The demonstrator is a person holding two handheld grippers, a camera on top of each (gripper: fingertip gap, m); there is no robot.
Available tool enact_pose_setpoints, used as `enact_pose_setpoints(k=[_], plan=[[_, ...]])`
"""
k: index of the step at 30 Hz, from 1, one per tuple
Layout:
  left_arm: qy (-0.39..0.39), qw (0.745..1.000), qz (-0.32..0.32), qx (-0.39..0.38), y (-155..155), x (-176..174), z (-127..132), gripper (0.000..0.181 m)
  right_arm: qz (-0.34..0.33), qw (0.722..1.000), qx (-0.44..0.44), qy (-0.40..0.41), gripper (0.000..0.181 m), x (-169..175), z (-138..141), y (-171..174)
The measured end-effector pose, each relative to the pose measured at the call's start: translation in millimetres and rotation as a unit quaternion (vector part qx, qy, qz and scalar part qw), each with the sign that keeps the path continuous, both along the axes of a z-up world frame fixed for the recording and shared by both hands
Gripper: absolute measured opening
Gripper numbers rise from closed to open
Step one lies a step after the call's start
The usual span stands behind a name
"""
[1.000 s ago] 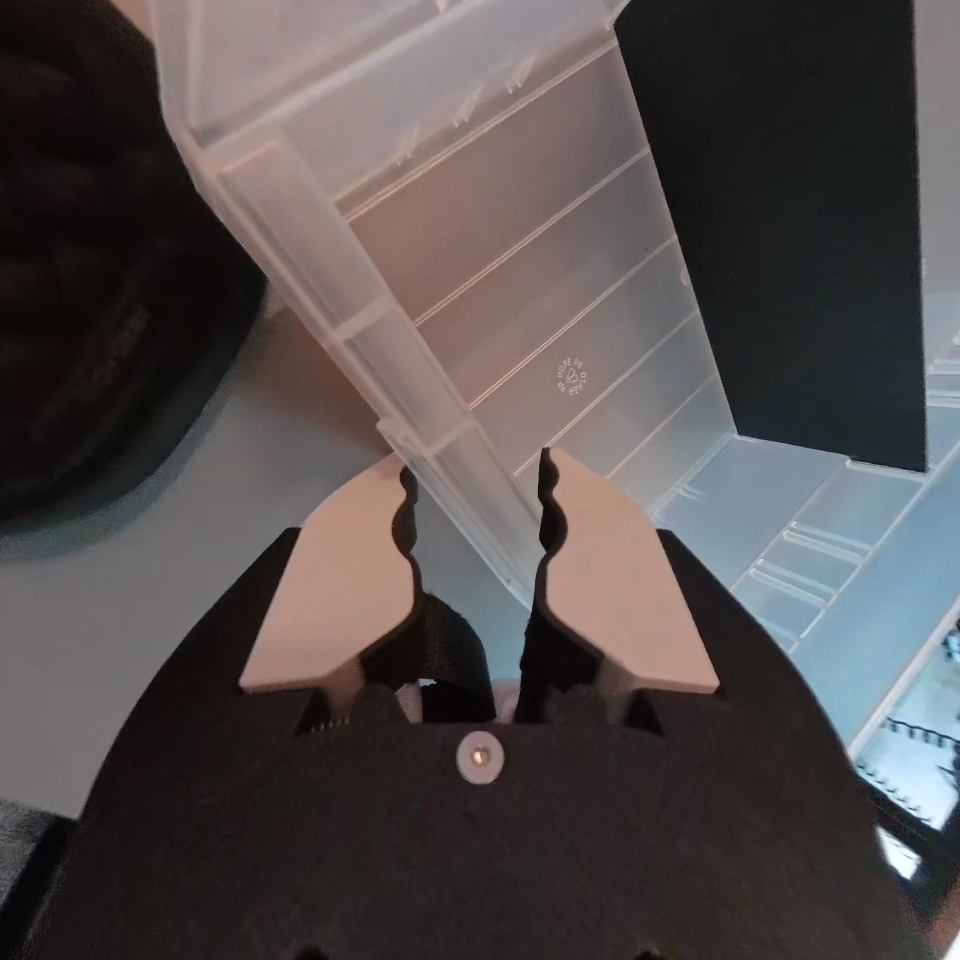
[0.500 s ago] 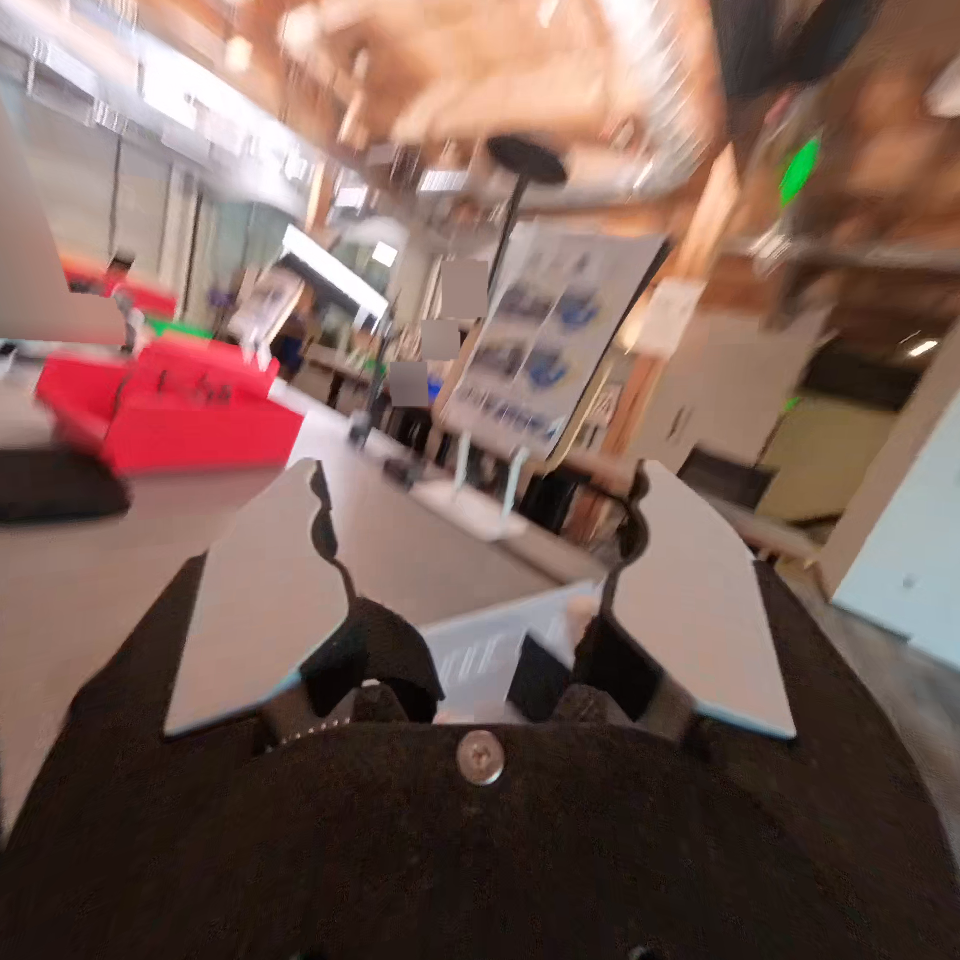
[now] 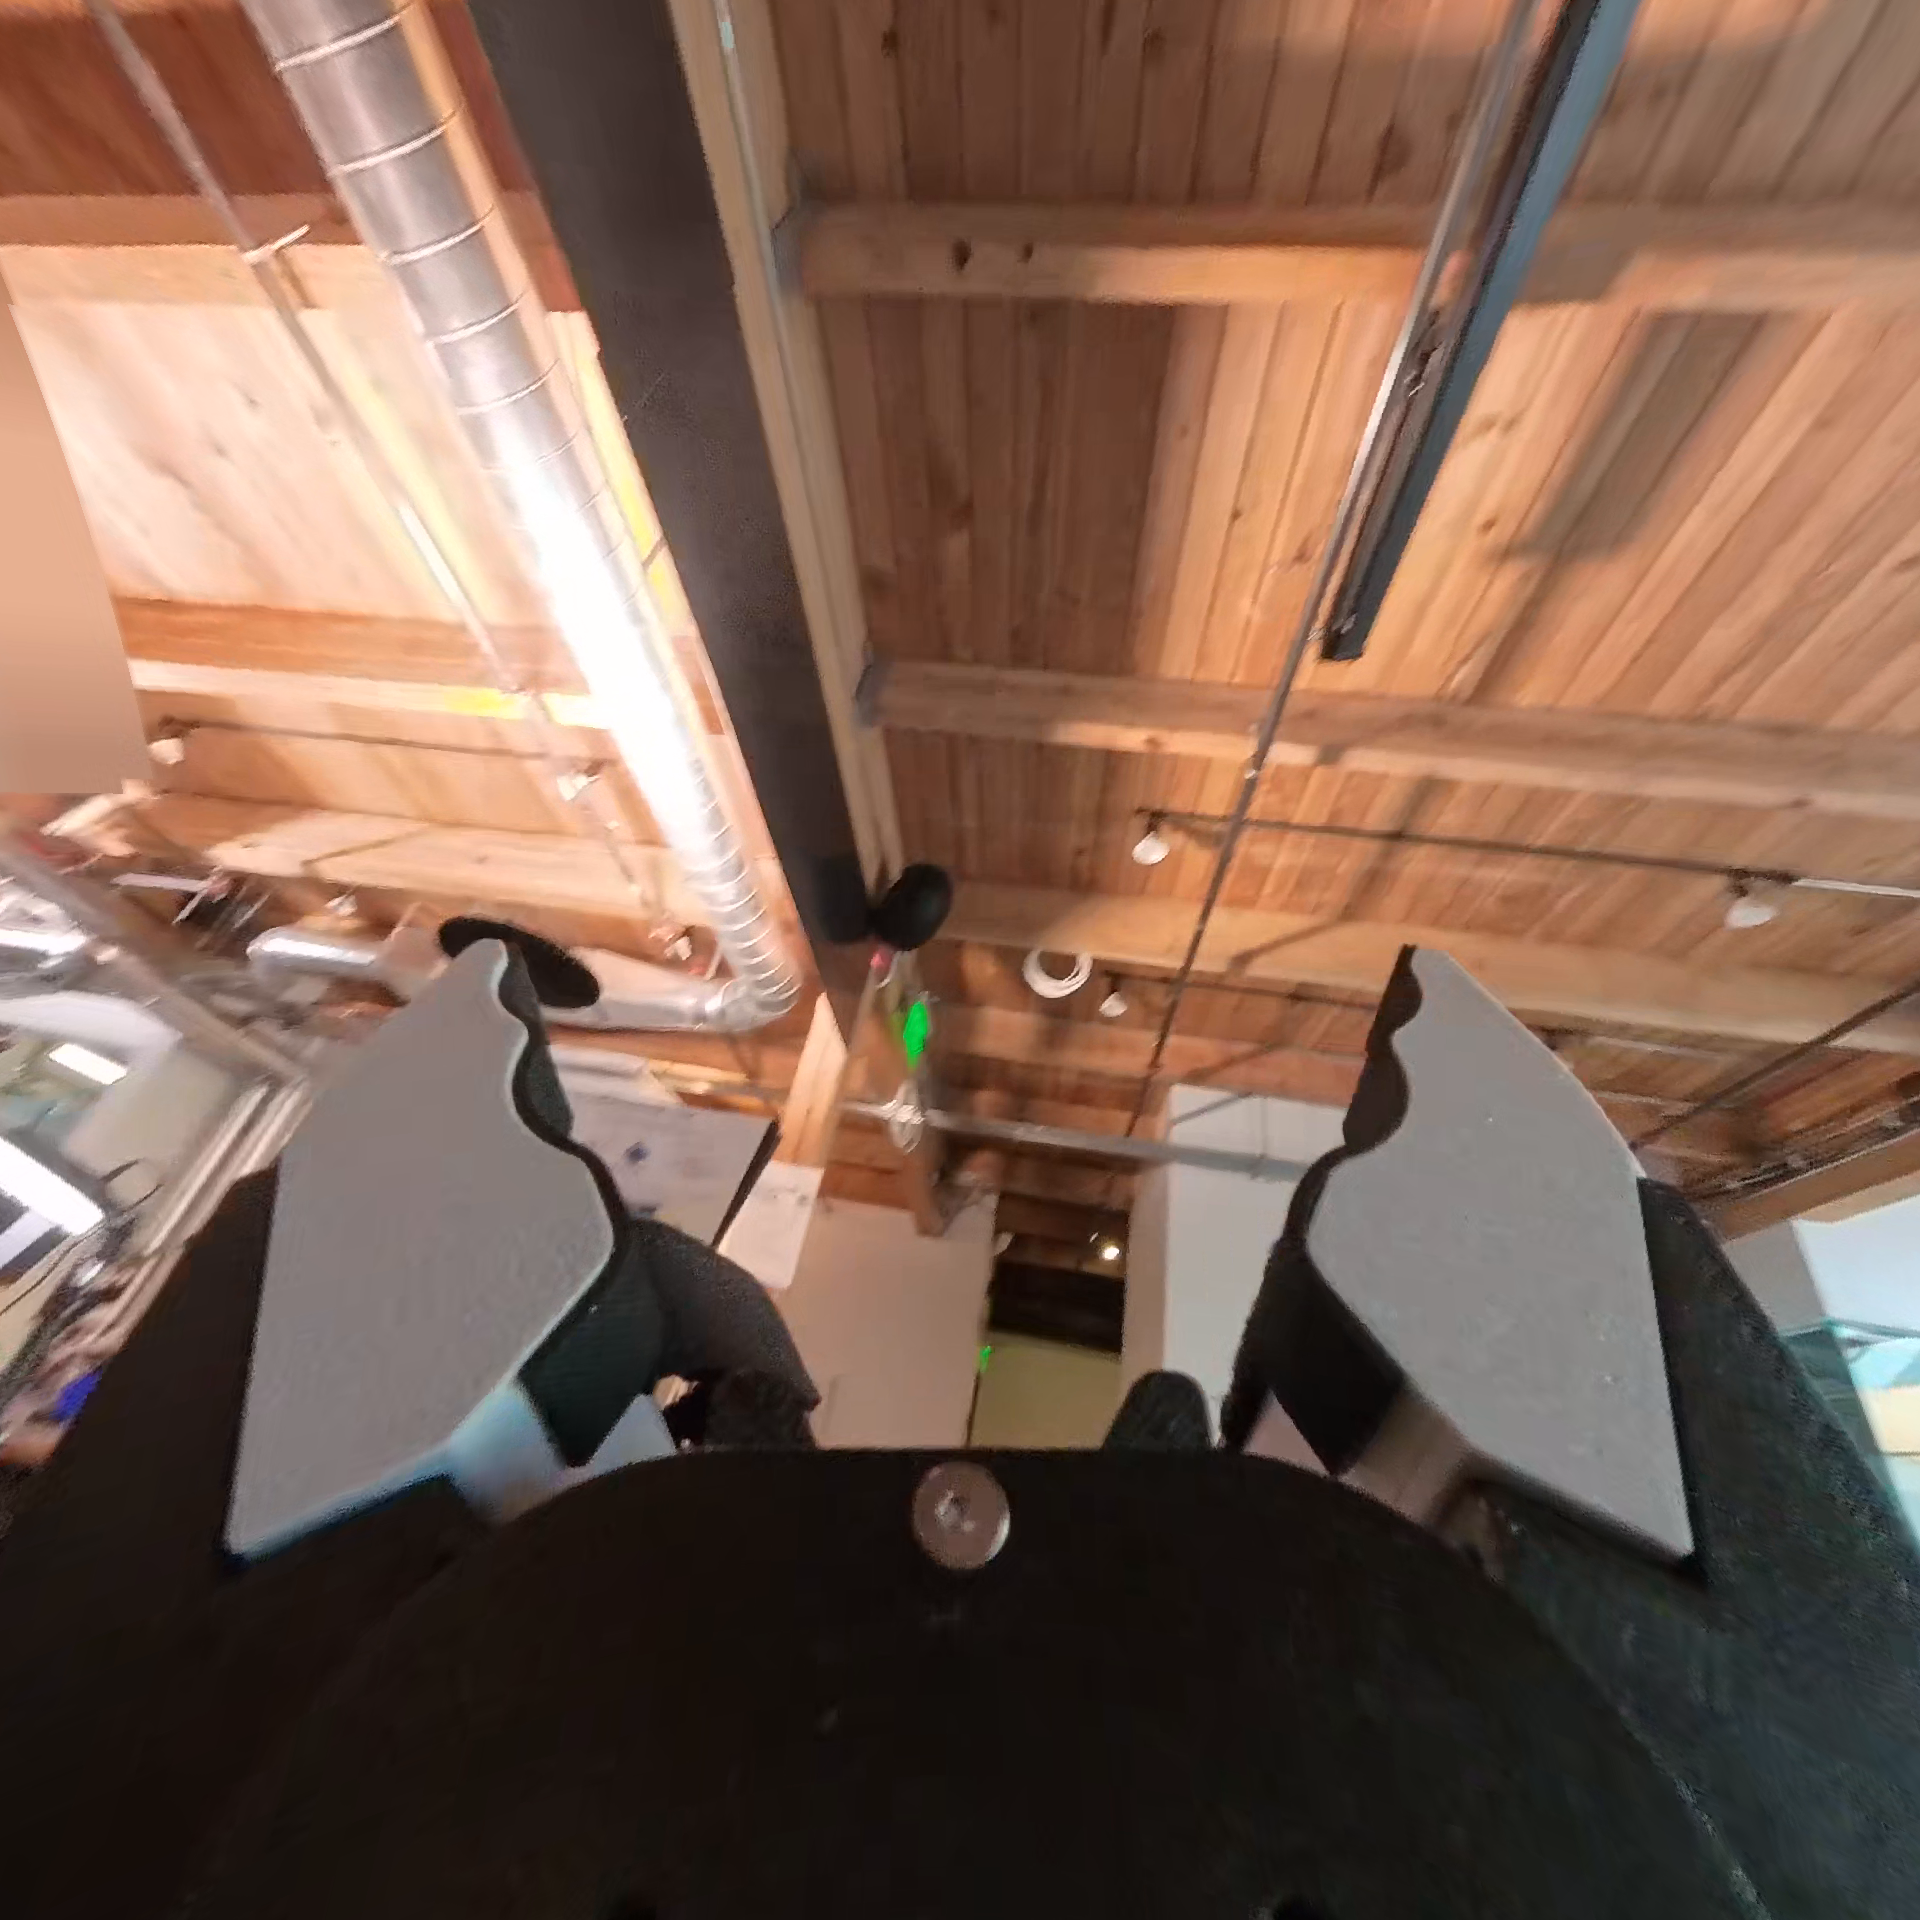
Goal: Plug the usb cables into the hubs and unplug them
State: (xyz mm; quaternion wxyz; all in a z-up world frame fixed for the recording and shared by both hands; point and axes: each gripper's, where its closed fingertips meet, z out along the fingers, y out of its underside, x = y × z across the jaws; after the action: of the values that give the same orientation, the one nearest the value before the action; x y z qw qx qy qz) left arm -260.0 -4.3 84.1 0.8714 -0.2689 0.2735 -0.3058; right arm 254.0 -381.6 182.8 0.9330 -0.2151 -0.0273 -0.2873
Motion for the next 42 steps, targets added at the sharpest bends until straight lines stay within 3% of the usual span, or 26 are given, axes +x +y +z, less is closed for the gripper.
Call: enact_pose_setpoints(k=[7,12,15,17,20,23,26,30,35,39,40,42], plan=[[-0.013,0.999,0.012,-0.045,18,-16,-4,0.120,-0.026,0.999,0.044,0.015,0.145,-5,10,-20],[-0.024,0.994,0.046,-0.092,33,-28,-16,0.118,-0.034,0.991,0.133,0.008,0.145,-18,15,-60],[-0.056,0.989,0.012,-0.137,38,-29,-17,0.115,-0.026,0.990,0.137,-0.001,0.144,-25,15,-66],[-0.030,0.986,-0.013,-0.164,40,-17,-25,0.107,-0.040,0.989,0.140,-0.005,0.142,-29,14,-69],[0.069,0.972,-0.010,-0.226,54,9,-54,0.101,-0.038,0.989,0.143,-0.006,0.137,-35,13,-72],[0.188,0.930,0.004,-0.317,77,31,-97,0.101,-0.046,0.988,0.145,-0.010,0.134,-44,13,-77],[0.275,0.857,0.056,-0.432,114,36,-137,0.082,-0.073,0.988,0.134,-0.010,0.133,-54,15,-82],[0.431,0.758,0.155,-0.465,160,39,-179,0.068,-0.101,0.985,0.138,-0.017,0.131,-72,19,-98],[0.475,0.722,0.173,-0.472,191,73,-204,0.069,-0.123,0.976,0.176,-0.025,0.124,-89,16,-131],[0.520,0.625,0.253,-0.524,219,59,-240,0.064,-0.147,0.975,0.165,-0.027,0.122,-98,17,-134],[0.519,0.636,0.233,-0.521,220,67,-240,0.046,-0.152,0.974,0.164,-0.030,0.121,-100,17,-134],[0.525,0.632,0.256,-0.509,223,63,-240,0.042,-0.155,0.972,0.171,-0.035,0.119,-103,17,-136]])
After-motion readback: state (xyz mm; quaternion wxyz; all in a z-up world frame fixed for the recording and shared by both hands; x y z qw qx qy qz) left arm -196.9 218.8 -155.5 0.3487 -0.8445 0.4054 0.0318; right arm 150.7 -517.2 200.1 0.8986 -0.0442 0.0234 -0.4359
